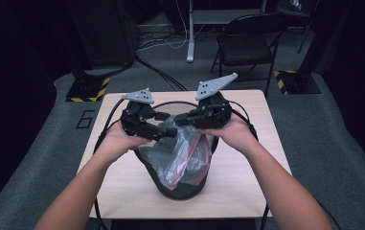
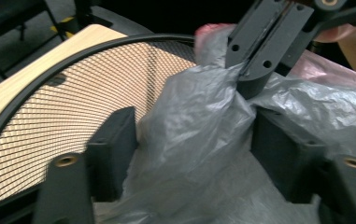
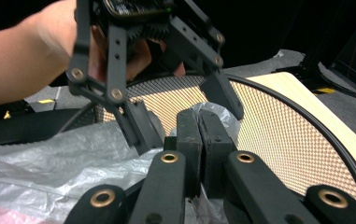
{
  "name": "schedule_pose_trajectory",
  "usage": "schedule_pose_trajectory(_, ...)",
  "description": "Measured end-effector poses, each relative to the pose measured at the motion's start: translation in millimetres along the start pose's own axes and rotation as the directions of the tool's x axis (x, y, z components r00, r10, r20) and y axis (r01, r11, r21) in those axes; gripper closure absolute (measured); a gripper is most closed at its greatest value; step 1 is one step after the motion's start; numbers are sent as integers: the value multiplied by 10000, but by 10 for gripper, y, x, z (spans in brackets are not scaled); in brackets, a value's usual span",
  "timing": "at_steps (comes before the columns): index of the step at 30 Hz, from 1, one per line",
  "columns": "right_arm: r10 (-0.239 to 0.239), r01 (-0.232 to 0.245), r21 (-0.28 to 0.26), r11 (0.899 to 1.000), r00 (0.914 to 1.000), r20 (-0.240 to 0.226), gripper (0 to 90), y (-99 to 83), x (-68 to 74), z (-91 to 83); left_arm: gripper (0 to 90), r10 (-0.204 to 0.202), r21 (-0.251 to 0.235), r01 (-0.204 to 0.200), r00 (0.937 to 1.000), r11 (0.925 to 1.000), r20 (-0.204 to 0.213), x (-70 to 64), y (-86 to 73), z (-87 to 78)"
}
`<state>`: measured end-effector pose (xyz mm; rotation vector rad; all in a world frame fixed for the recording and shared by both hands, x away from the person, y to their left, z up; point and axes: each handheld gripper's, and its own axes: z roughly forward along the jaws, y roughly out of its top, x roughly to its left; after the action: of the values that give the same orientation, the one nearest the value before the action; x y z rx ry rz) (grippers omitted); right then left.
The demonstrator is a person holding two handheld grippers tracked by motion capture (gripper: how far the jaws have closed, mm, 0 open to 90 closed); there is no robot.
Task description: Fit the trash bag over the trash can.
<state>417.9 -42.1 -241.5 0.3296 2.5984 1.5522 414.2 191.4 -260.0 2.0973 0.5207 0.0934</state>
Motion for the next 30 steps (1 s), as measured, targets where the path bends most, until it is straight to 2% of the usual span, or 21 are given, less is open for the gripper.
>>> schedule_pose_trajectory(2,10,-10,-69,10000,10000,-46,877,18,7,12,453,178,84,-180,9994,9998,292,-27,-1,8)
schedule_pose_trajectory(3,6,-6,-80,10000,10000,-35,877,29,16,23,564,250,151,-256,9991,9996,353,-39,-2,11)
schedule_pose_trajectory(5,-95,95,-58,9999,10000,19,871,41,29,45,689,385,349,-394,9989,9986,265,-56,-7,12)
schedule_pose_trajectory(6,-87,87,-32,10000,9999,53,847,42,37,51,743,376,436,-387,9990,9983,252,-56,-13,10)
schedule_pose_trajectory(8,-41,43,-108,9999,9999,155,721,44,47,49,809,283,568,-298,9992,9979,265,-35,-40,-2)
schedule_pose_trajectory(11,-131,144,-207,9997,9981,602,662,41,73,-43,838,146,548,-152,9998,9984,127,3,-83,-54)
schedule_pose_trajectory(13,-69,104,-380,9992,9959,897,653,23,73,-159,842,42,450,-45,10000,9990,81,27,-106,-87)
schedule_pose_trajectory(15,129,-78,-515,9986,9949,998,654,-2,63,-253,842,15,381,-18,10000,9993,91,44,-129,-110)
schedule_pose_trajectory(20,489,-431,-460,9980,9898,1342,632,-116,32,-423,841,-56,234,52,9999,9997,160,58,-172,-159)
schedule_pose_trajectory(22,741,-685,-466,9966,9884,1326,603,-173,17,-458,842,-109,210,105,9998,9997,193,63,-182,-168)
schedule_pose_trajectory(24,906,-877,-336,9956,9911,975,584,-219,4,-457,841,-98,200,94,9998,9998,180,58,-182,-169)
schedule_pose_trajectory(30,988,-995,120,9950,9937,529,536,-256,25,-358,841,-5,205,0,9997,9998,233,43,-181,-169)
